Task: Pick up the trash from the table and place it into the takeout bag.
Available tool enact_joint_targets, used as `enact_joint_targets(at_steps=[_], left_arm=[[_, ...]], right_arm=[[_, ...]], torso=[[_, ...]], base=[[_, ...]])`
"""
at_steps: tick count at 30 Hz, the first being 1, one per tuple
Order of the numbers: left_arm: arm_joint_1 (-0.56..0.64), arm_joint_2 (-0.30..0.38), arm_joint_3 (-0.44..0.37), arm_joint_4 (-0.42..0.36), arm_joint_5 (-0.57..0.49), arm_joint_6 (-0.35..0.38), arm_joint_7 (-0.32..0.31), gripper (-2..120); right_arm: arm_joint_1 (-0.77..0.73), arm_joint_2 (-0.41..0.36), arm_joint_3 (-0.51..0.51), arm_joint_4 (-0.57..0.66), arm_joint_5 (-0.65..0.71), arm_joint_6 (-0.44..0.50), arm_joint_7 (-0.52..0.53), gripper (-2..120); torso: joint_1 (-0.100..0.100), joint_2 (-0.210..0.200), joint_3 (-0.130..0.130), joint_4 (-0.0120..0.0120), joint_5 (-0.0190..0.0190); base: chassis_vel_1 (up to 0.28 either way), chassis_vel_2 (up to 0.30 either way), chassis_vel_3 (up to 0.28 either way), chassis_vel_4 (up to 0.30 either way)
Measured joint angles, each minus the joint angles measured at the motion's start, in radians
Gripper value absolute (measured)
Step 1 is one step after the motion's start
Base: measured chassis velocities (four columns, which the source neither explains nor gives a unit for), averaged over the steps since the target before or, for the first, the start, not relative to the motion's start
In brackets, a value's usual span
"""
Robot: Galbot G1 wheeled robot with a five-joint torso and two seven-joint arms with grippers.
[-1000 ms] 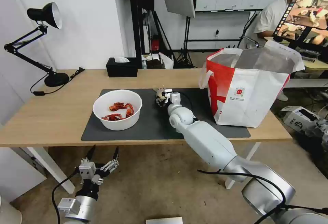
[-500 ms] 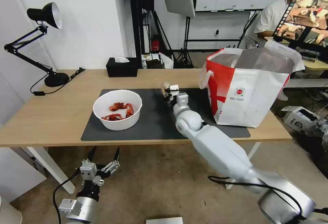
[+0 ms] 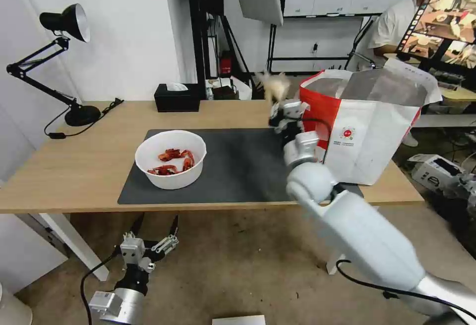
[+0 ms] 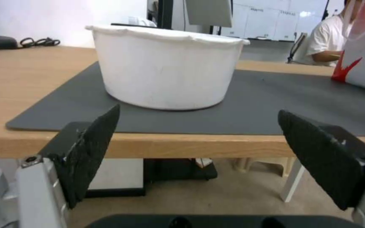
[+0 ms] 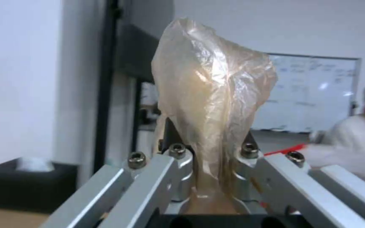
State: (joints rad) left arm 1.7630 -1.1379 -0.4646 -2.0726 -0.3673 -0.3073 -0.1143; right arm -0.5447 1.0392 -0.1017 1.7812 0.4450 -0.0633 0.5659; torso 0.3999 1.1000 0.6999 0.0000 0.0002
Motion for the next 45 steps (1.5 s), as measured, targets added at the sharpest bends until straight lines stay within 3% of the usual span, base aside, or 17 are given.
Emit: enact_joint_targets(at_steps=[10,19,22,25,34,41,45], left_arm=[[0.004,-0.015,0.018,-0.007,0.016,0.0,0.0,100],[0.002,-0.012,0.019,-0.005,0.018,0.0,0.0,100],[0.002,-0.01,0.019,-0.005,0.018,0.0,0.0,100],[0.001,-0.007,0.02,-0.005,0.017,0.0,0.0,100],[-0.008,-0.002,0.024,0.006,0.017,0.001,-0.001,100],[-0.016,0.002,0.028,0.011,0.013,0.001,-0.002,100],[-0.019,0.001,0.034,0.011,0.013,0.002,-0.002,100]], right_arm=[[0.028,-0.054,0.088,-0.025,0.055,-0.075,0.169,6],[0.039,-0.075,0.102,-0.043,0.109,-0.145,0.227,6],[0.04,-0.079,0.102,-0.04,0.125,-0.166,0.241,13],[0.044,-0.086,0.101,-0.033,0.14,-0.185,0.251,30],[0.058,-0.097,0.09,-0.032,0.167,-0.2,0.255,58],[0.072,-0.105,0.07,-0.031,0.183,-0.209,0.255,88],[0.08,-0.108,0.064,-0.031,0.196,-0.213,0.253,99]], torso=[[0.0,0.0,0.0,-0.0001,0.0001],[0.0,0.0,0.0,0.0,-0.0001],[0.0,0.0,0.0,0.0,-0.0001],[0.0,0.0,0.0,0.0,-0.0001],[0.0,0.0,0.0,0.0,-0.0002],[0.0,0.0,0.0,0.0,-0.0002],[0.0,0.0,0.0,0.0,-0.0002]], base=[[0.0,0.0,0.0,0.0],[0.0,0.0,0.0,0.0],[0.0,0.0,0.0,0.0],[0.0,0.0,0.0,0.0],[0.0,0.0,0.0,0.0],[0.0,0.0,0.0,0.0],[0.0,0.0,0.0,0.0]])
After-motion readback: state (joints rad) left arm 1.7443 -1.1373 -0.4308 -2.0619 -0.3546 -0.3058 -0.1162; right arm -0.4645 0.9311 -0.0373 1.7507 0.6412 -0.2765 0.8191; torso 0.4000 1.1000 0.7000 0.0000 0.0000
